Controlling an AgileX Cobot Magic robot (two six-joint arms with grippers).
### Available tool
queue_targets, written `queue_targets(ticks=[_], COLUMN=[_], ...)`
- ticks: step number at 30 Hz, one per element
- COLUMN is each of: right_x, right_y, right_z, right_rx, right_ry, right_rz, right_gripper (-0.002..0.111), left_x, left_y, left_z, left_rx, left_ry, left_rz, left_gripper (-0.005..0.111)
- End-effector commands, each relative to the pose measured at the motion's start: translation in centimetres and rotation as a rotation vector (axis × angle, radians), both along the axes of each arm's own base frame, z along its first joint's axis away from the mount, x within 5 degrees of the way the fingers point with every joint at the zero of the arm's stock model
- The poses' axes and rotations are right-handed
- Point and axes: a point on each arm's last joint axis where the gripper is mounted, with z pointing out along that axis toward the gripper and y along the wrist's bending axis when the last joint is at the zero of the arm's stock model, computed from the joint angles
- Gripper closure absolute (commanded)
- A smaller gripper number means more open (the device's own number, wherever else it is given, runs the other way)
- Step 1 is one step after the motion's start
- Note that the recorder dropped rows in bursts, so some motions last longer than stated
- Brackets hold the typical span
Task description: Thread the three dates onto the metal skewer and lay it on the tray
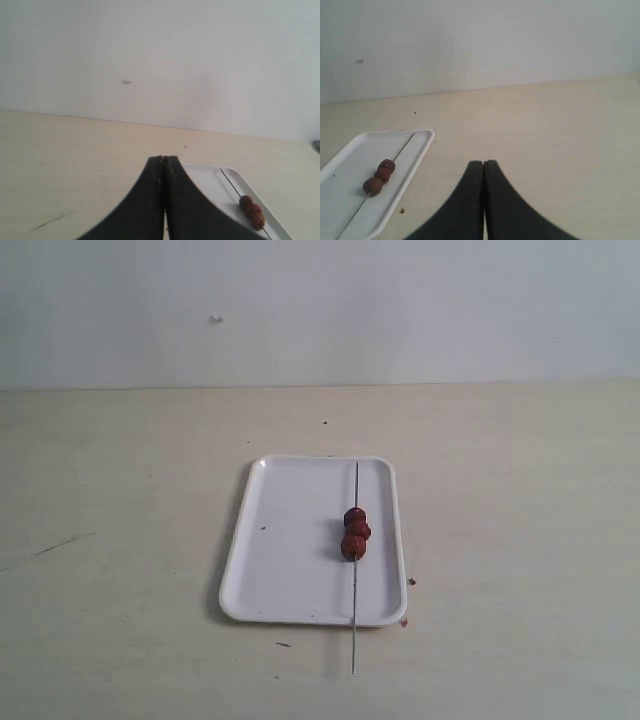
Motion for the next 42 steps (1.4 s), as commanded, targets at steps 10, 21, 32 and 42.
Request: queue_targets(ticks=[10, 21, 32, 42], right_x=[0.0, 0.0, 0.0, 0.0], right_y=[0.0, 0.0, 0.0, 0.0], right_z=[-0.1, -0.1, -0.1, -0.1], right_rx=[0.002, 0.002, 0.002, 0.002], right_ry=[-0.005, -0.005, -0.005, -0.005], right_rz=[-0.007, -0.007, -0.007, -0.007], right_gripper=[0.108, 0.108, 0.108, 0.108], left_x=[-0.6, -1.4, -1.4, -1.4], left_y=[1.8, 1.7, 1.7, 1.7], left_z=[-1.7, -3.0, -3.0, -3.0], left_rx=[0.146, 0.227, 0.227, 0.227], left_ry=[0.128, 0.236, 0.236, 0.236], left_rz=[0.272, 0.26, 0.26, 0.26], left_gripper=[0.107, 0.107, 0.107, 0.107])
